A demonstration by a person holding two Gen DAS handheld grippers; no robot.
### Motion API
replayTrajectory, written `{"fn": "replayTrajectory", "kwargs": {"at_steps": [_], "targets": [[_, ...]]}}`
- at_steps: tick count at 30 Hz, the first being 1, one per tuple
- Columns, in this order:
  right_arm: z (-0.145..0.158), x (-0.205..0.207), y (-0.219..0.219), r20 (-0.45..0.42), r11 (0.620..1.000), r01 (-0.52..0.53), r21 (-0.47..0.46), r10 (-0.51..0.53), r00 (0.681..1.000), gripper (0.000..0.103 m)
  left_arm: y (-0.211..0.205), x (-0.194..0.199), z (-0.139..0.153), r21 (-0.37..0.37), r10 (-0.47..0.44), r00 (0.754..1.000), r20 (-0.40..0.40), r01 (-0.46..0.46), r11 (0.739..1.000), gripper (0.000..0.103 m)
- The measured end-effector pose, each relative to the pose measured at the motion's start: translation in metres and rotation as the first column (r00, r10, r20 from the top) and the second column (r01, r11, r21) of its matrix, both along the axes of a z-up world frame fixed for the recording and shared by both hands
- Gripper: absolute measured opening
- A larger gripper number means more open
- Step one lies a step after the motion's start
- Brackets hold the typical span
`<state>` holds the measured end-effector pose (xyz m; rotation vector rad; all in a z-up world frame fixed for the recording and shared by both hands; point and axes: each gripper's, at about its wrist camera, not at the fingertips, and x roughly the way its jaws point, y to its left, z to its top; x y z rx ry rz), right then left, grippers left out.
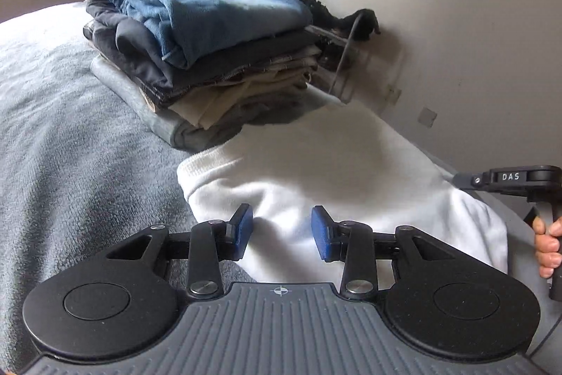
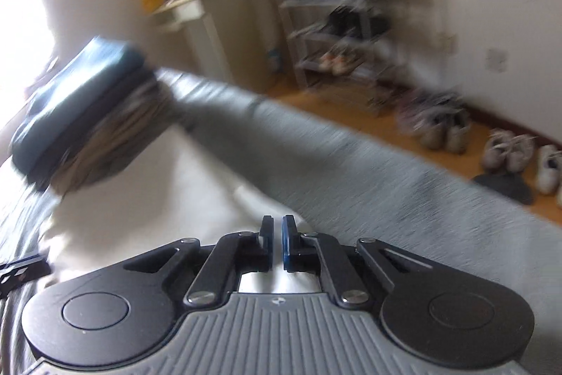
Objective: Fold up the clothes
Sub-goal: 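Carry the sweatshirt with both grippers and lower it beside the folded clothes stack, then open both grippers to release the sweatshirt and lift them away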
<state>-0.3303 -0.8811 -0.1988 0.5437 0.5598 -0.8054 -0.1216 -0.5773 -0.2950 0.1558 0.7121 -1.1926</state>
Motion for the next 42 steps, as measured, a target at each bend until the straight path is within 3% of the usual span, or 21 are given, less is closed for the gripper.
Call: {"fn": "replayTrajectory", "kwargs": {"at_steps": [2,4,7,10,12,13,15,19,22,24,25,27,28,30,32,38,42], "targets": [[0.011,-0.004,0.002,0.048,0.999,-0.024,-0.038,0.026,0.999,0.005,-0.001,0.003,0.000,0.001,0.003,1.000,0.010,-0.003,1.000,0.037],[0.017,0.010,0.006,0.062,0.989,-0.144,-0.039,0.146,0.987,0.005,-0.003,0.005,-0.001,0.006,0.007,1.000,0.023,-0.007,1.000,0.037],[0.011,0.047,0.011,-0.013,0.949,-0.314,-0.024,0.314,0.949,0.004,-0.008,0.009,-0.004,0.025,0.027,0.999,0.041,-0.028,0.999,0.037],[-0.015,0.074,-0.013,-0.163,0.979,-0.205,-0.014,0.200,0.966,0.003,-0.012,0.011,-0.009,0.039,0.040,0.999,0.027,-0.041,0.998,0.039],[-0.021,0.064,-0.038,-0.129,1.000,-0.008,0.005,0.009,0.992,0.004,-0.010,0.013,-0.008,0.035,0.037,0.999,0.026,-0.038,0.999,0.039],[-0.017,0.051,-0.045,-0.062,0.997,0.071,0.039,-0.069,0.996,0.005,-0.008,0.015,-0.007,0.028,0.036,0.999,0.024,-0.036,0.999,0.039],[-0.005,0.026,-0.044,0.087,0.991,0.086,0.105,-0.095,0.992,0.004,-0.004,0.019,-0.005,0.015,0.032,0.999,0.021,-0.032,0.999,0.039],[0.019,0.004,-0.005,0.144,0.987,-0.094,0.127,0.075,0.987,0.006,-0.001,0.026,0.002,-0.039,-0.013,0.999,0.041,0.014,0.999,0.040],[0.019,-0.001,0.024,0.171,0.956,-0.219,0.194,0.187,0.967,0.006,-0.018,0.040,-0.005,0.007,0.005,0.999,0.047,-0.005,1.000,0.041],[0.012,-0.004,0.036,0.146,0.954,-0.189,0.232,0.157,0.977,0.006,-0.030,0.057,-0.017,0.052,0.057,0.998,-0.001,-0.057,0.997,0.045],[0.008,-0.006,0.042,0.134,0.953,-0.170,0.251,0.140,0.981,0.006,-0.033,0.066,-0.022,0.053,0.085,0.996,-0.037,-0.083,0.995,0.052],[0.003,-0.020,0.034,0.131,0.952,-0.062,0.298,0.024,0.991,0.006,-0.031,0.072,-0.020,0.045,0.101,0.993,-0.067,-0.098,0.994,0.053],[0.005,-0.031,0.031,0.149,0.949,-0.013,0.316,-0.036,0.988,0.006,-0.027,0.070,-0.015,0.033,0.106,0.993,-0.053,-0.105,0.994,0.052],[0.019,-0.044,0.036,0.169,0.955,-0.022,0.297,-0.030,0.985,0.007,-0.016,0.065,-0.005,0.006,0.115,0.993,-0.011,-0.115,0.993,0.051],[0.032,-0.056,0.041,0.188,0.960,-0.033,0.279,-0.021,0.982,0.007,-0.003,0.063,0.002,-0.017,0.109,0.994,-0.020,-0.110,0.994,0.051],[0.036,-0.036,0.099,0.087,0.927,-0.258,0.274,0.243,0.966,0.007,0.028,0.045,0.012,-0.039,0.043,0.999,-0.009,-0.043,0.998,0.052],[0.008,-0.020,0.140,-0.114,0.934,-0.257,0.248,0.292,0.950,0.008,0.036,0.032,0.010,0.005,0.000,1.000,-0.004,0.000,1.000,0.052]]}}
